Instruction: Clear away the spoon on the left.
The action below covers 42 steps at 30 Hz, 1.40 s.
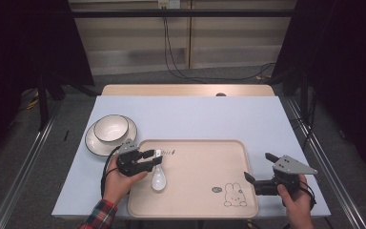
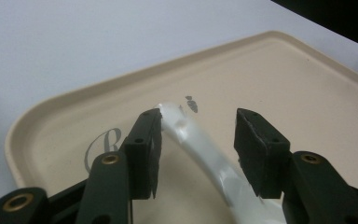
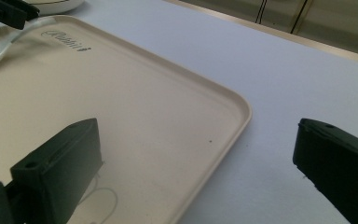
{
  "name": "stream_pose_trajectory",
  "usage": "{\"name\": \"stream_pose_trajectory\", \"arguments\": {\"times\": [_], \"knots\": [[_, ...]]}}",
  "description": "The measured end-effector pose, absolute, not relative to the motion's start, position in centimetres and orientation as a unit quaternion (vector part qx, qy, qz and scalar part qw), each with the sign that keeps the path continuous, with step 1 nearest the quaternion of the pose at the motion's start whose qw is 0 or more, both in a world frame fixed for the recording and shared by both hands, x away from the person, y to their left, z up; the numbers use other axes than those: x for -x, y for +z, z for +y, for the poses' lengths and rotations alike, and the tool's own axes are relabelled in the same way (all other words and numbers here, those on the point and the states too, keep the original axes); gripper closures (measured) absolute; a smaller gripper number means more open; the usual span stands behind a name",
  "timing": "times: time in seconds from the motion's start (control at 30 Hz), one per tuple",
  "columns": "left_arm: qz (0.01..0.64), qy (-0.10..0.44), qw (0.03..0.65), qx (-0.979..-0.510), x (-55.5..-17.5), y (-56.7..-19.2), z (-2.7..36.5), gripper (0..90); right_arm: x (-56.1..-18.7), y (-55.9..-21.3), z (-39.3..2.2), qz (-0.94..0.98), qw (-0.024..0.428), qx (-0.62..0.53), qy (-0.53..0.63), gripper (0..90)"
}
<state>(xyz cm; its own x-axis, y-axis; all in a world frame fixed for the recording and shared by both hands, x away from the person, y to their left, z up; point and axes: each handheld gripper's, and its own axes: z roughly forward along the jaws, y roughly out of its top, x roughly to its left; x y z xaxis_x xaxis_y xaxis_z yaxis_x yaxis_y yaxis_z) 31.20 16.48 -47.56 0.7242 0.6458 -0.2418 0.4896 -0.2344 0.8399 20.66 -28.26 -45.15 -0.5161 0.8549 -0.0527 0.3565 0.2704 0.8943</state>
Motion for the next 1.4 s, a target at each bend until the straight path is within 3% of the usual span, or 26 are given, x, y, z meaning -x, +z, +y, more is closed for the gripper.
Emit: {"name": "stream_pose_trajectory", "arguments": {"times": [0.73, 1.1, 1.4], "knots": [[0.374, 0.078, 0.508, -0.772, -31.0, -47.4, 16.8, 42.8, -20.9, -45.2, -28.2, 0.749, 0.279, -0.402, 0.447, 0.7], [0.379, 0.08, 0.519, -0.762, -30.4, -46.9, 17.6, 25.0, -21.2, -45.4, -27.9, 0.75, 0.278, -0.404, 0.444, 0.8], [0.367, 0.093, 0.524, -0.763, -29.7, -46.2, 18.3, 21.7, -20.5, -45.2, -28.2, 0.746, 0.278, -0.409, 0.447, 0.8]]}}
